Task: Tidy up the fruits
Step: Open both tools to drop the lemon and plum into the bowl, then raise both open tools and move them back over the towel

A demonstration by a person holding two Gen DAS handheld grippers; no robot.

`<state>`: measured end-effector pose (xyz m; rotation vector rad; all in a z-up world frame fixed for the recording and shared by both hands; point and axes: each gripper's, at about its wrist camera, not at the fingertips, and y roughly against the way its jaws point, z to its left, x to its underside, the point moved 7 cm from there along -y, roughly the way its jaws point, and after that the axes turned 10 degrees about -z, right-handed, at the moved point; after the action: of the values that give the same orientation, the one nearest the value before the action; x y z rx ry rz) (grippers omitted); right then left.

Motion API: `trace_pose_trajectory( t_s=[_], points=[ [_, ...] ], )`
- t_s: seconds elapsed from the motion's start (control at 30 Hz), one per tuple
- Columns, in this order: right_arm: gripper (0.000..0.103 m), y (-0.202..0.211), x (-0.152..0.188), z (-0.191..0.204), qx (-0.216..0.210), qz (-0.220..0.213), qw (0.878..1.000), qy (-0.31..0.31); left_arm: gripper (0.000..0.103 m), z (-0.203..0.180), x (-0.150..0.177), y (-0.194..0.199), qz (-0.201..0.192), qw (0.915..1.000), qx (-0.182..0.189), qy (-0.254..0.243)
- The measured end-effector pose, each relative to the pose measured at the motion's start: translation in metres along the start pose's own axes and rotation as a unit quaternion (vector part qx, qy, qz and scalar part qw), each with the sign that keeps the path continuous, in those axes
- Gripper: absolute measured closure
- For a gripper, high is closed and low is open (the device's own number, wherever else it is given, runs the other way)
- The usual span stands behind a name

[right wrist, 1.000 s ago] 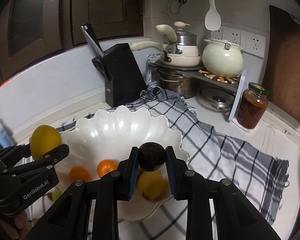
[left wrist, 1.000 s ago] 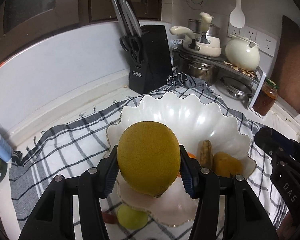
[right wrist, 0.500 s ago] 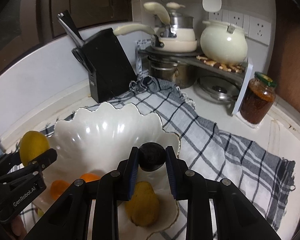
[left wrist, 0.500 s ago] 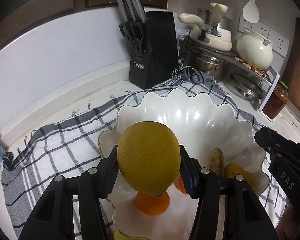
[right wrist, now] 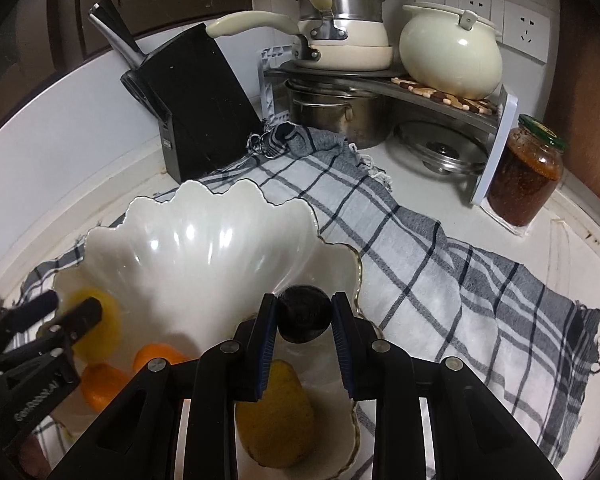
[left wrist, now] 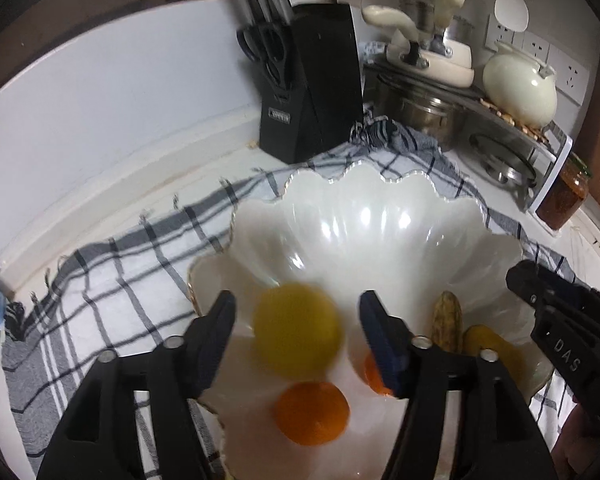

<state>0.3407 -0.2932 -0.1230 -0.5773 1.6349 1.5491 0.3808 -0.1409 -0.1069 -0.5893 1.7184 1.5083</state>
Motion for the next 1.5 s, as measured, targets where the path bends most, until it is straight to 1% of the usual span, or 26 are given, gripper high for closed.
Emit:
trace_pose_trajectory(
  t_s=[0.07,0.1,0.13,0.2,0.23,0.3,0.43,0.5,0.63,0.83,1.07,1.33,1.5],
  points=[
    [0.064,0.002,-0.002,0.000,0.003,-0.002,1.000,-0.004,0.036,0.002,-0.005,0.004,-0.006,1.0000,-0.003,-0.001],
    [0.050,0.005,-0.004,-0.001,0.007,-0.008,1.000,-0.007,0.035,0.003,-0.008,0.007,-0.011,0.9999,-0.006,-0.002],
    [0.035,0.007,-0.006,-0.002,0.013,-0.014,1.000,-0.009,0.031,0.004,-0.010,0.009,-0.015,0.9999,-0.007,-0.003],
    [0.021,0.016,-0.012,-0.004,0.027,-0.032,0.999,-0.013,0.026,0.005,-0.014,0.014,-0.024,0.9997,-0.009,-0.002],
    [0.018,0.020,-0.015,-0.005,0.032,-0.040,0.999,-0.013,0.025,0.005,-0.016,0.017,-0.027,0.9996,-0.010,-0.003],
    [0.018,0.027,-0.020,-0.005,0.034,-0.046,0.998,-0.012,0.024,0.006,-0.018,0.021,-0.030,0.9995,-0.011,-0.004],
    [0.018,0.042,-0.026,-0.004,0.033,-0.058,0.998,-0.012,0.015,0.007,-0.020,0.032,-0.037,0.9993,-0.007,0.000],
    [0.018,0.050,-0.028,-0.003,0.029,-0.064,0.997,-0.013,0.015,0.007,-0.020,0.038,-0.039,0.9992,-0.007,-0.001],
    [0.018,0.066,-0.030,0.000,0.024,-0.076,0.997,-0.014,0.009,0.008,-0.021,0.052,-0.046,0.9989,-0.006,0.001],
    [0.018,0.092,-0.028,0.008,0.010,-0.091,0.996,-0.016,0.009,0.012,-0.018,0.075,-0.056,0.9984,-0.005,0.000],
    [0.018,0.119,-0.022,0.022,-0.003,-0.110,0.994,-0.009,0.009,0.025,-0.008,0.098,-0.063,0.9979,-0.013,0.005],
    [0.018,0.132,-0.009,0.038,-0.015,-0.115,0.993,-0.001,0.009,0.044,0.005,0.117,-0.069,0.9971,-0.030,0.006],
    [0.018,0.138,0.004,0.051,-0.031,-0.112,0.993,0.001,0.009,0.056,0.013,0.129,-0.075,0.9964,-0.040,0.004]
  ],
)
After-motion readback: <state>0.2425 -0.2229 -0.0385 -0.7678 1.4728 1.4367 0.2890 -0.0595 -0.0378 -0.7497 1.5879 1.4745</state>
